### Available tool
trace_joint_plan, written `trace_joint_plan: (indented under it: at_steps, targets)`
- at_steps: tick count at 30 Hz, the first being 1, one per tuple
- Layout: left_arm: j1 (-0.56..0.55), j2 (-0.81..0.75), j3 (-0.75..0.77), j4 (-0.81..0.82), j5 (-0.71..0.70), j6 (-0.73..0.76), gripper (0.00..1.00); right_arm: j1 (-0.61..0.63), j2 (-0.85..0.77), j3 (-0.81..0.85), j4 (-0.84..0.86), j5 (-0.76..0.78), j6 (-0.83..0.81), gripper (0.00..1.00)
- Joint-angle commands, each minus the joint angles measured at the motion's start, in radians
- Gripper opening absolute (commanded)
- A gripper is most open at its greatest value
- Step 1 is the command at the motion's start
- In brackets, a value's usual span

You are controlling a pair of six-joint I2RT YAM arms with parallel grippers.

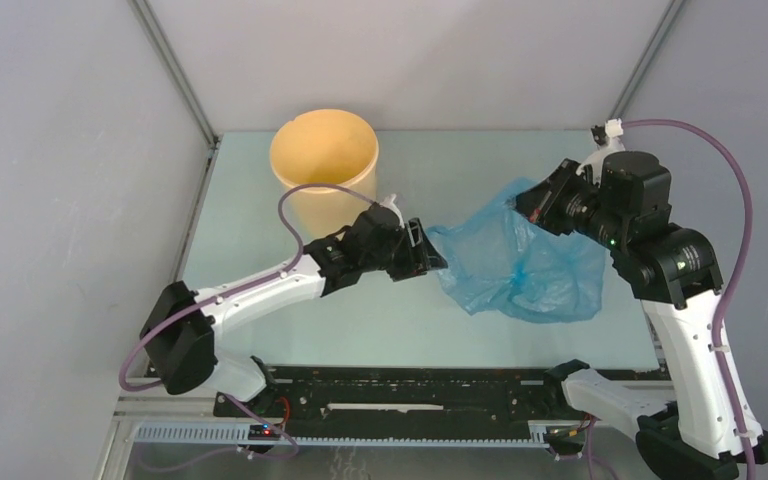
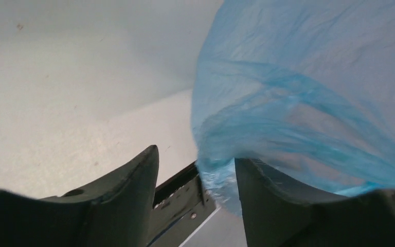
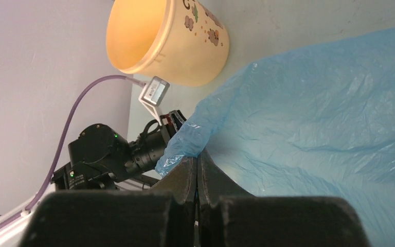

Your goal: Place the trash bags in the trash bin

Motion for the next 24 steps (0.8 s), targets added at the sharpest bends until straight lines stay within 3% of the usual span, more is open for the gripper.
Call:
trace_joint_plan:
  at_steps: [1, 4, 7, 8, 10, 13, 15, 16, 18, 21, 24]
  targets:
    - [0.013, -0.04, -0.002, 0.24, -0.076, 0.019, 0.55, -0.044, -0.011, 0.006, 0.036, -0.074, 0.019, 0.0]
    - [0.066, 0.003, 0.017, 0.239, -0.068, -0.002, 0.47, -0.079, -0.029, -0.034, 0.043, -0.095, 0.007, 0.0]
    - [0.125, 0.102, 0.12, 0.179, 0.033, -0.005, 0.43, -0.107, -0.034, -0.069, 0.054, -0.141, -0.011, 0.0]
    - [0.131, 0.139, 0.185, 0.112, 0.044, 0.019, 0.33, -0.116, -0.035, -0.077, 0.054, -0.151, -0.016, 0.0]
    - [0.136, 0.196, 0.298, 0.007, 0.056, 0.078, 0.03, -0.13, -0.039, -0.102, 0.067, -0.155, -0.037, 0.0]
    - [0.165, 0.211, 0.49, -0.18, -0.007, 0.182, 0.0, -0.187, 0.004, -0.125, 0.08, -0.161, -0.112, 0.0]
    - [0.203, 0.184, 0.631, -0.278, -0.057, 0.257, 0.0, -0.292, 0.064, -0.104, 0.065, -0.22, -0.178, 0.0]
    - [0.22, 0.162, 0.712, -0.332, -0.097, 0.301, 0.0, -0.389, 0.096, -0.07, 0.037, -0.23, -0.199, 0.0]
    - [0.248, 0.115, 0.856, -0.461, -0.201, 0.392, 0.0, -0.461, 0.149, 0.073, -0.052, -0.171, -0.222, 0.0]
    - [0.267, 0.006, 0.901, -0.497, -0.215, 0.468, 0.0, -0.404, 0.156, 0.184, -0.105, -0.051, -0.282, 0.0]
    - [0.265, -0.062, 0.823, -0.488, -0.112, 0.46, 0.0, -0.374, 0.164, 0.198, -0.129, -0.13, -0.298, 0.0]
